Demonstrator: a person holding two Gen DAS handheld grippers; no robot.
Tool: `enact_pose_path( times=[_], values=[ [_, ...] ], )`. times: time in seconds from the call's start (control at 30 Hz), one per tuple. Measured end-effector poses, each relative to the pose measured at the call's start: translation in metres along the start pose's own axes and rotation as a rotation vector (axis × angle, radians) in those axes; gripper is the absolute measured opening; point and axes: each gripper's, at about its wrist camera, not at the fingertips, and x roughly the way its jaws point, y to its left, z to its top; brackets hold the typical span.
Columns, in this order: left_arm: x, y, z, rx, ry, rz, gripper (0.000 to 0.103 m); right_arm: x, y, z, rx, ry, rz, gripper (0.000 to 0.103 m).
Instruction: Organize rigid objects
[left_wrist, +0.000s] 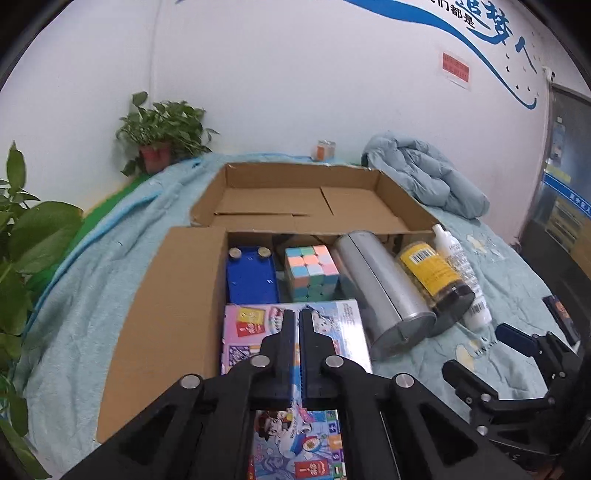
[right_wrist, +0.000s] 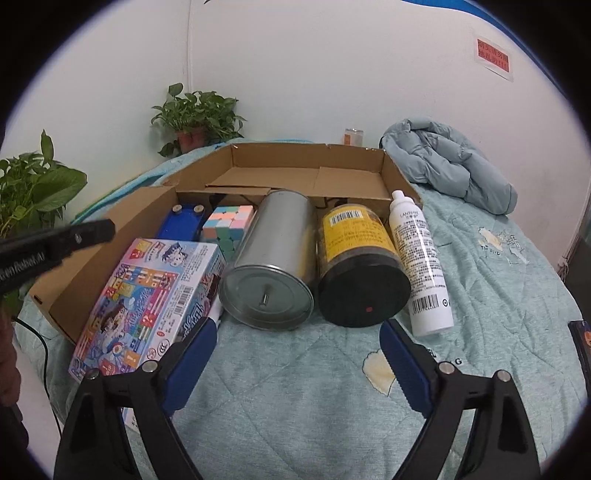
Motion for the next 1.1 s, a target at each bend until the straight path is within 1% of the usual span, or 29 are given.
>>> enact_pose_path(
  times=[0.03,0.07,0.1,0.13,0.2,0.33,0.6,0.7,0.87,0.97,1.03,1.1],
  values=[
    [0.000,0.000,0.001,-0.001,-0.004,0.018,0.049,0.000,-0.001,0.001,0.008,-0.004,0.012,0.092],
    [0.000,0.001,0.002,-0.009,-0.007,0.027,0.076,0.000,-0.003,0.002,0.020,-0.009,0.015,0.097],
    [-0.001,0.005,0.002,-0.039,-0.030,0.045,0.100,0.001,-0.005,0.003,0.029,-0.012,0.007,0.103],
    [-0.003,0.009,0.002,-0.074,-0.057,0.060,0.102,0.001,-0.007,0.004,0.034,-0.019,-0.001,0.103],
    [0.001,0.015,0.005,-0.095,-0.043,0.062,0.102,0.003,-0.008,0.004,0.032,-0.018,-0.013,0.103],
    [0.007,0.017,0.006,-0.088,-0.042,0.090,0.102,0.007,-0.009,0.004,0.028,-0.002,-0.023,0.103],
    [0.004,0.012,0.002,-0.059,-0.031,0.088,0.102,0.012,-0.005,0.003,0.006,0.011,-0.026,0.103],
    [0.006,0.013,0.003,-0.042,-0.028,0.105,0.102,0.012,-0.004,0.003,0.009,0.011,-0.035,0.103],
    [0.009,0.018,0.006,-0.040,-0.023,0.073,0.102,0.014,-0.003,0.003,0.019,0.027,-0.053,0.103],
    [0.007,0.027,0.006,-0.048,-0.028,0.058,0.102,0.014,0.001,0.003,0.020,0.030,-0.052,0.103],
    [0.003,0.039,0.006,-0.059,-0.026,0.042,0.102,0.012,0.006,0.005,0.011,0.022,-0.038,0.103],
    [-0.003,0.057,0.007,-0.058,-0.017,0.020,0.102,0.006,0.017,0.008,-0.009,-0.005,0.004,0.103]
  ],
)
